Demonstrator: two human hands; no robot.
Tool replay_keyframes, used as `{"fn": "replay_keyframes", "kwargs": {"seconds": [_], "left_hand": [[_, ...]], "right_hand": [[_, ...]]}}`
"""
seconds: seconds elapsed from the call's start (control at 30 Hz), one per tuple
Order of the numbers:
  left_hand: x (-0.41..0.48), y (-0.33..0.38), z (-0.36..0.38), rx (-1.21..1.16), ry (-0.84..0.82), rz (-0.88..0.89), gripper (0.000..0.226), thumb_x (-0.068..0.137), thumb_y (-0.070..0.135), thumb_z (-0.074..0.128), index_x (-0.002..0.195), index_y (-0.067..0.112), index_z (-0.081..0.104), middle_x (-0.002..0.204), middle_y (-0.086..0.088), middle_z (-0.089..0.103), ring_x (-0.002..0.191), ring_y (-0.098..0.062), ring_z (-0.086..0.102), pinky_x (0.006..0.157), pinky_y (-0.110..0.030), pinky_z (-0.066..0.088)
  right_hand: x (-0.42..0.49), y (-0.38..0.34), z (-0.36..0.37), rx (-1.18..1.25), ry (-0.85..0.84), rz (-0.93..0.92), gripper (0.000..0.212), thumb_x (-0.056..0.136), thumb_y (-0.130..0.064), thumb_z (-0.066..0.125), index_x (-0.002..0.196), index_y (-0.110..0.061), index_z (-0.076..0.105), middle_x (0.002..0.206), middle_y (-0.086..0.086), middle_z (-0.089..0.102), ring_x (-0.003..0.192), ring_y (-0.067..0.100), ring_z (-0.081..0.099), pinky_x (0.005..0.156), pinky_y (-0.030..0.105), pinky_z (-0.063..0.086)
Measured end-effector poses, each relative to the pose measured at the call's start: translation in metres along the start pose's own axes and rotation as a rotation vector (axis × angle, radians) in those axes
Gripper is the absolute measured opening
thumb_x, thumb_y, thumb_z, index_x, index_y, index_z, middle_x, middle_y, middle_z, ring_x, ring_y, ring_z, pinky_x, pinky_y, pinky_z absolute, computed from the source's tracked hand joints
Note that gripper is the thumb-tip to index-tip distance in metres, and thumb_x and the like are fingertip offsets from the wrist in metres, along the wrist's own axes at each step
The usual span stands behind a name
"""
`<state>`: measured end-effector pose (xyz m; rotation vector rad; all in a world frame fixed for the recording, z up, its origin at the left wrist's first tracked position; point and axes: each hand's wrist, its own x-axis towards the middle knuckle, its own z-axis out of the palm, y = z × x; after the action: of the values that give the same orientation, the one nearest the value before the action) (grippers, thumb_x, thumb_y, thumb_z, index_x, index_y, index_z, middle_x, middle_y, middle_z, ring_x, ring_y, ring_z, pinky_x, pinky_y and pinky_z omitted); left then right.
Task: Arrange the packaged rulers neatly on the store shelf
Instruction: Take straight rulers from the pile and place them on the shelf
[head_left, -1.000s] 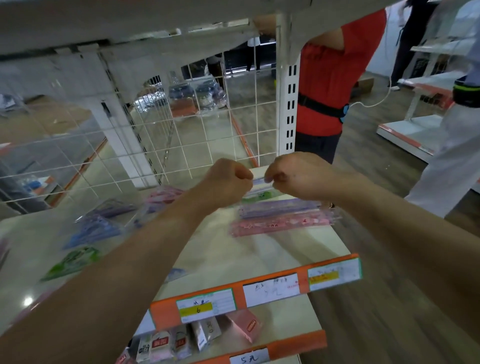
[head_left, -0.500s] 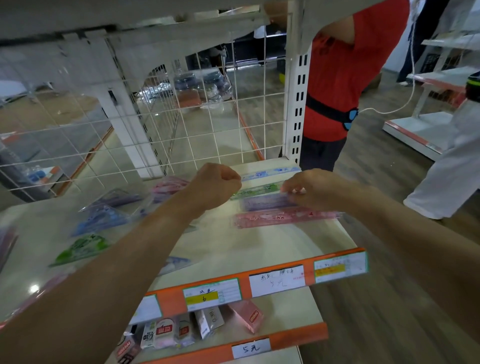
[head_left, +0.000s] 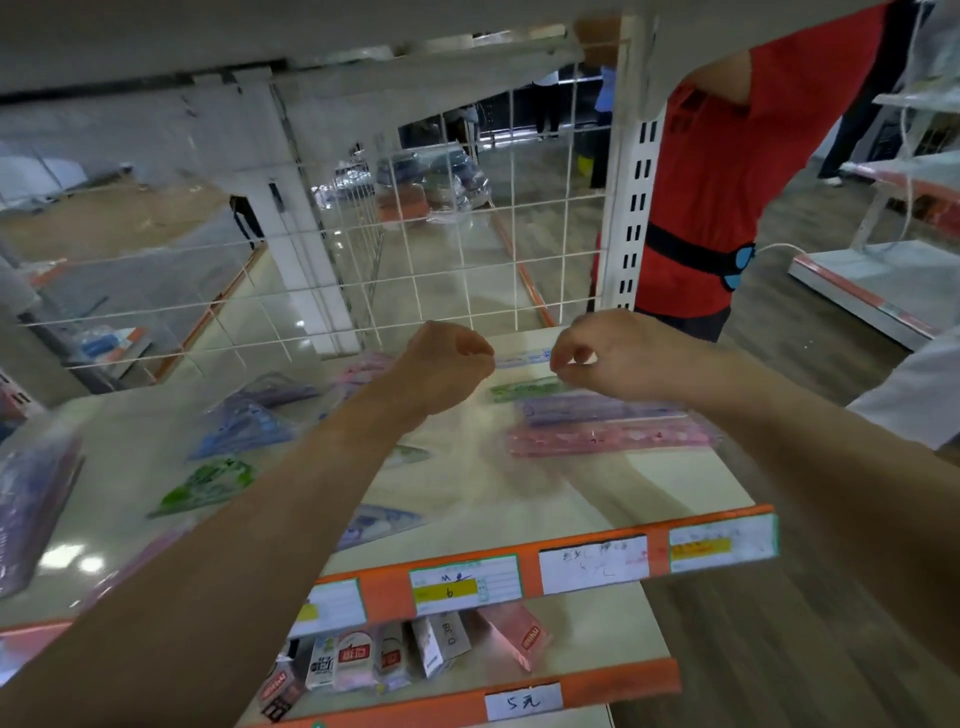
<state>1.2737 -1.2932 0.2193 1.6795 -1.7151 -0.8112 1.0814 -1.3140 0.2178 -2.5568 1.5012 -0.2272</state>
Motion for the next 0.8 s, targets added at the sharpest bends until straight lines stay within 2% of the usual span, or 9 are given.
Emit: {"fn": "replay_keyframes", "kwargs": {"seconds": [0.13,0.23,0.33,0.43,0.47,0.53,0.57,0.67,0.8], "left_hand": [[-0.007,-0.016,-0.028,-0.024,0.038,-0.031,0.016,0.086,0.006,0.059,0.076,0.016,0.065,0.074,-0.004,0.061,0.068,-0.014,0.056,0.043,-0.010,0.043],[-0.013,-0.032,-0.057,0.054,0.097,-0.026,0.010,0.085,0.008,0.061,0.089,0.013,0.070,0.081,-0.002,0.061,0.076,-0.012,0.056,0.054,-0.013,0.043],[-0.020,-0.056,-0.088,0.084,0.179,-0.091,0.017,0.084,0.010,0.062,0.098,0.010,0.071,0.091,-0.003,0.063,0.082,-0.015,0.058,0.066,-0.021,0.042],[-0.032,-0.083,-0.122,0.187,0.211,-0.151,0.012,0.084,0.012,0.061,0.090,0.014,0.070,0.094,-0.010,0.068,0.090,-0.024,0.063,0.078,-0.028,0.049],[-0.036,-0.093,-0.133,0.242,0.211,-0.164,0.009,0.084,0.013,0.060,0.087,0.016,0.068,0.094,-0.011,0.068,0.093,-0.027,0.063,0.081,-0.031,0.050],[-0.045,-0.109,-0.155,0.348,0.201,-0.195,0.010,0.087,0.017,0.058,0.091,0.012,0.066,0.100,-0.010,0.066,0.098,-0.027,0.062,0.086,-0.033,0.050],[-0.050,-0.118,-0.165,0.401,0.195,-0.213,0.019,0.088,0.020,0.058,0.100,0.009,0.068,0.108,-0.011,0.064,0.103,-0.028,0.060,0.090,-0.033,0.049],[-0.063,-0.147,-0.195,0.536,0.199,-0.293,0.034,0.089,0.027,0.056,0.122,0.018,0.059,0.129,-0.006,0.054,0.117,-0.026,0.052,0.098,-0.029,0.040],[-0.082,-0.180,-0.228,0.666,0.229,-0.364,0.034,0.086,0.025,0.056,0.120,0.023,0.059,0.127,-0.006,0.055,0.115,-0.026,0.053,0.100,-0.037,0.043]], "right_hand": [[0.027,-0.050,-0.005,0.027,0.000,-0.056,0.015,0.091,-0.030,0.054,0.094,-0.022,0.066,0.104,-0.001,0.065,0.099,0.020,0.059,0.087,0.036,0.049],[0.050,-0.085,-0.002,0.012,-0.036,-0.065,0.019,0.090,-0.034,0.055,0.100,-0.024,0.067,0.107,0.000,0.066,0.099,0.022,0.060,0.087,0.037,0.050],[0.071,-0.119,0.004,-0.005,-0.054,-0.097,0.014,0.088,-0.031,0.054,0.092,-0.026,0.067,0.101,0.001,0.068,0.095,0.023,0.062,0.084,0.035,0.051],[0.089,-0.155,0.012,-0.021,-0.102,-0.121,0.019,0.089,-0.032,0.052,0.073,-0.026,0.061,0.080,-0.002,0.061,0.082,0.021,0.057,0.069,0.027,0.042],[0.094,-0.167,0.015,-0.024,-0.110,-0.124,0.019,0.088,-0.030,0.053,0.072,-0.024,0.060,0.078,-0.002,0.060,0.081,0.021,0.056,0.067,0.026,0.040],[0.106,-0.190,0.022,-0.031,-0.116,-0.140,0.015,0.087,-0.026,0.053,0.084,-0.021,0.068,0.087,0.002,0.066,0.084,0.023,0.060,0.070,0.029,0.047],[0.111,-0.202,0.025,-0.037,-0.119,-0.159,0.017,0.087,-0.025,0.053,0.088,-0.020,0.069,0.091,0.004,0.067,0.086,0.024,0.061,0.074,0.031,0.050],[0.123,-0.237,0.034,-0.069,-0.143,-0.222,0.020,0.089,-0.027,0.051,0.093,-0.016,0.068,0.094,0.006,0.066,0.089,0.027,0.061,0.076,0.033,0.050],[0.133,-0.278,0.042,-0.098,-0.161,-0.296,0.021,0.091,-0.026,0.052,0.102,-0.015,0.067,0.102,0.007,0.064,0.093,0.025,0.059,0.075,0.030,0.046]]}}
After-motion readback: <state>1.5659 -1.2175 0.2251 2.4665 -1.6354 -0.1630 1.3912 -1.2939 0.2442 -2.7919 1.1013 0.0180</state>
